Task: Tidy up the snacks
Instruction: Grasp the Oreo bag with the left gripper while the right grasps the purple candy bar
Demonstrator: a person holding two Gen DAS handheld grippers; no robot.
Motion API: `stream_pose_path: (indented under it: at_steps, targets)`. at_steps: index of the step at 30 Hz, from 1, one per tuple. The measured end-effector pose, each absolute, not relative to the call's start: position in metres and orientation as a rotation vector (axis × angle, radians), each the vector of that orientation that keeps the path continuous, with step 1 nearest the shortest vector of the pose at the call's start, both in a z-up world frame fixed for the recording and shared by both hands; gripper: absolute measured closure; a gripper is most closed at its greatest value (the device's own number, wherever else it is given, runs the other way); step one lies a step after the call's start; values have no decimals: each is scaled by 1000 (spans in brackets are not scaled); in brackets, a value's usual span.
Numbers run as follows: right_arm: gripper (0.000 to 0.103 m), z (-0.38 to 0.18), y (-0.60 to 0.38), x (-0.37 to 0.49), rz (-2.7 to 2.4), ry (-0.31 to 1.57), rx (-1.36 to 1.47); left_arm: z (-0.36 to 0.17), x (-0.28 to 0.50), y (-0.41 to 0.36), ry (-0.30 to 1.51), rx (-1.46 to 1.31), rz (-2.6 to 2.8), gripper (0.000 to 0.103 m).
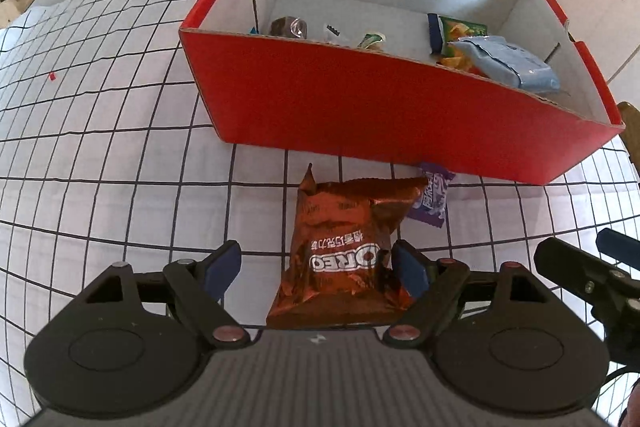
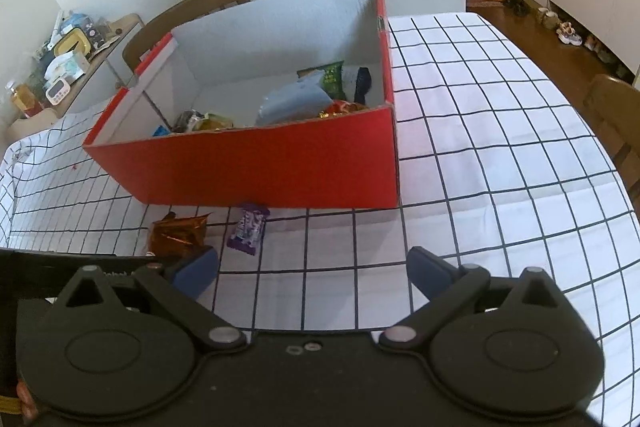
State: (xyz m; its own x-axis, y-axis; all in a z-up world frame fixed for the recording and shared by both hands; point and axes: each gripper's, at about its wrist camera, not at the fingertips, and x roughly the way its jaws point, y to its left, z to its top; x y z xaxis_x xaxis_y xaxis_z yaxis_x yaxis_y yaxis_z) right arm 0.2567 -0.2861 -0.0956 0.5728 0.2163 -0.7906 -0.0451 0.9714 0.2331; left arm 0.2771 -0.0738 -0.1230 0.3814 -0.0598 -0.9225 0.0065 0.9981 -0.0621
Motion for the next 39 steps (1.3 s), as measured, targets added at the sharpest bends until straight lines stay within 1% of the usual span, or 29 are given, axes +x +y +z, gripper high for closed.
stream_pose_path:
  at_steps: [1,4,7,12,13,19,25,28,31,32,35,39]
  targets:
    - [3,-97,-286,258,153,953,196,-124,278,-74,1179,-51,-48,24]
    - [5,-100,-286,261,152,953,196,-124,278,-77,1183,-59,-71,38]
    - [7,-104,-284,265,145,953,187,-125,277,-80,1183,-61,-97,48]
    - [16,-110,-279,271,142,959,174,-123,273,-78,1167,-72,-109,57]
    - [16,-111,-277,272,144,962,169,-123,272,-77,1165,-76,-108,62]
    - [20,-119,-262,278,163,969,140,-120,270,-61,1167,-148,-75,64]
    - [27,-127,-244,284,177,966,115,-110,266,-35,1146,-234,-14,65]
    - [31,-130,-234,288,173,966,102,-101,263,-23,1124,-259,26,65]
    - [39,-134,-222,292,157,963,85,-94,261,-15,1104,-265,51,65]
    - [43,-136,-218,294,142,965,78,-92,260,-12,1099,-268,57,65]
    - [49,-138,-205,296,102,957,43,-88,258,-7,1090,-271,66,65]
    - [49,-141,-193,297,57,938,6,-86,256,0,1088,-274,73,65]
